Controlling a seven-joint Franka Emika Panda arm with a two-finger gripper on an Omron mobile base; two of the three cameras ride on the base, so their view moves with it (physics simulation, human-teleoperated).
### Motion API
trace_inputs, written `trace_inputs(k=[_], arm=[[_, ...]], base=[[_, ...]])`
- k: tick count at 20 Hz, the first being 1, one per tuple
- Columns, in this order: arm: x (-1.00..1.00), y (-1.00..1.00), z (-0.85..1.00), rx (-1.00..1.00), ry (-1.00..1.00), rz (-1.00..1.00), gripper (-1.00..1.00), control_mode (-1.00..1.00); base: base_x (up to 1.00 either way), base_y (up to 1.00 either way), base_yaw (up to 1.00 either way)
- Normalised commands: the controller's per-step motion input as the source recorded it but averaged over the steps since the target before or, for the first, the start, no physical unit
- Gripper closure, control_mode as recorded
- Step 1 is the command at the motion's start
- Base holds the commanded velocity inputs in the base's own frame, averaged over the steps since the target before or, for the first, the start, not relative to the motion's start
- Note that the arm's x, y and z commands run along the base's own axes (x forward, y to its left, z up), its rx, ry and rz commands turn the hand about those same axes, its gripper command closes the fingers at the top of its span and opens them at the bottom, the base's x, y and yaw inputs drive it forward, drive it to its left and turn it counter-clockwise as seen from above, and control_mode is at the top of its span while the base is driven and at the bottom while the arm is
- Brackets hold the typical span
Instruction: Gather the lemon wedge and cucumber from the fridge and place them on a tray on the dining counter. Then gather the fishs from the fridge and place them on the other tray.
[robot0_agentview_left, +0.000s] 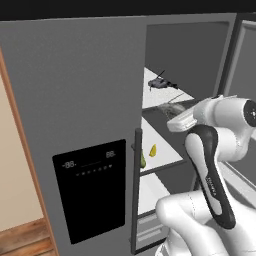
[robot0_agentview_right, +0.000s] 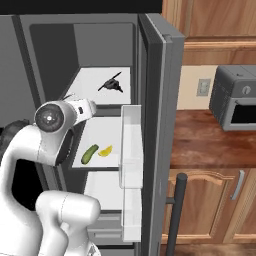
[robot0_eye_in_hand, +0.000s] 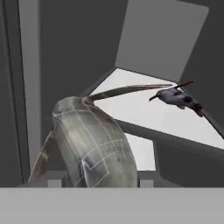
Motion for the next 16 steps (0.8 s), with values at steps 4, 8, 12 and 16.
trace_inputs(k=[4,8,12,16], arm=[[-0.87,0.0,0.0,0.0,-0.02,-0.02,1.0,-1.0],[0.0,0.0,0.0,0.0,0.0,0.0,1.0,1.0],[0.0,0.0,0.0,0.0,0.0,0.0,1.0,1.0],[0.0,0.0,0.0,0.0,0.0,0.0,1.0,1.0]], base=[[0.0,0.0,0.0],[-1.0,-0.03,-0.01],[-1.0,-0.18,-0.03],[-1.0,-0.17,-0.03]])
